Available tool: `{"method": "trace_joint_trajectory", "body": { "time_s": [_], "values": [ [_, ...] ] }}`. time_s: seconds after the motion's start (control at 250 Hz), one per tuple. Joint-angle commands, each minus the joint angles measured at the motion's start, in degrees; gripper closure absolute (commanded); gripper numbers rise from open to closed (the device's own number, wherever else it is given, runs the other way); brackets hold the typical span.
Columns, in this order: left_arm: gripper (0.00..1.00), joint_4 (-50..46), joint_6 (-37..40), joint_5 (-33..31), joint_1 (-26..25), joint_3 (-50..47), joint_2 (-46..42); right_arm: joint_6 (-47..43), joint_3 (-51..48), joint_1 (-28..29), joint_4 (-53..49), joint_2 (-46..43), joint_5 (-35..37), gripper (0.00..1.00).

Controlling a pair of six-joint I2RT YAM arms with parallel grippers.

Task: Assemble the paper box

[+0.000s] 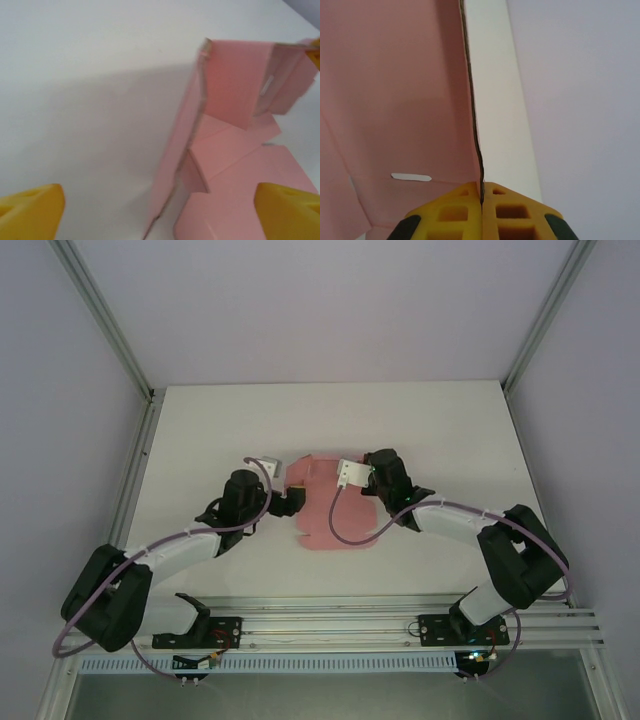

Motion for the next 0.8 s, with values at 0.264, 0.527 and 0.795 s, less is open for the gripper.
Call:
{"method": "trace_joint_trajectory", "body": {
  "time_s": [0.264,0.527,0.795],
  "values": [
    [0.0,-20.25,-14.07,-16.86,8.7,8.61,-3.33,-17.34,2.1,1.0,15.83,6.27,10.55,1.0],
    [0.0,-16.98,-15.98,-13.22,11.4,12.22,7.62,-27.22,-2.83,4.46,45.42,16.93,16.06,1.0],
    [0.0,-13.34,-15.14,-6.19,12.01,18.04,19.52,-13.76,-6.05,5.59,37.68,15.69,15.59,1.0]
  ]
}}
